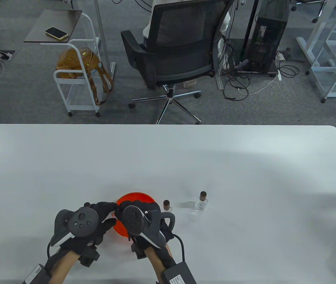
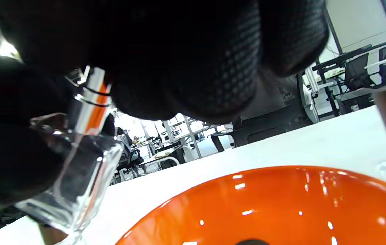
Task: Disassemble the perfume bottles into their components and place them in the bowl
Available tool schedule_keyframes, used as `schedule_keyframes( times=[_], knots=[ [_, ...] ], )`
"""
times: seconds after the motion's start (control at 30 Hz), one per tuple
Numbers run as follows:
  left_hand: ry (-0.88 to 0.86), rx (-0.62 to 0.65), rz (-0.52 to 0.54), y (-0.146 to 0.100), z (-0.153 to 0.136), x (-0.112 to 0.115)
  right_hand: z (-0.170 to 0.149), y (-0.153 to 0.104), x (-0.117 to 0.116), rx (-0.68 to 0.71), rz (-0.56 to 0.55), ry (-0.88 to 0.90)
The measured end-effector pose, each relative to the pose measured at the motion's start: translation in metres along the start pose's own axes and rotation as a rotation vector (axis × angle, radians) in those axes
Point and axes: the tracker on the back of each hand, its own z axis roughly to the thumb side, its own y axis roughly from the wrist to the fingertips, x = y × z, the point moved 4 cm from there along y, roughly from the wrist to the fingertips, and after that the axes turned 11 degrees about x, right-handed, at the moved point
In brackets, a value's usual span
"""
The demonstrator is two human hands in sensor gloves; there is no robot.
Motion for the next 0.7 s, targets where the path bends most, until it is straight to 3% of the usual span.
schedule_keyframes(
  times=[0.2, 0.37, 0.53, 0.7],
  knots=[
    [-0.002, -0.002, 0.012, 0.0, -0.001, 0.0, 0.001, 0.0, -0.01, 0.004, 0.109, 0.103],
    [-0.023, -0.004, 0.01, -0.001, -0.003, -0.002, 0.004, -0.001, -0.009, 0.008, 0.048, 0.012],
    [-0.044, -0.001, 0.034, -0.001, -0.003, -0.003, 0.004, -0.001, -0.01, 0.015, 0.086, 0.088],
    [-0.064, 0.008, 0.024, -0.002, -0.002, -0.003, 0.003, -0.002, -0.006, 0.015, 0.023, 0.059]
  ],
)
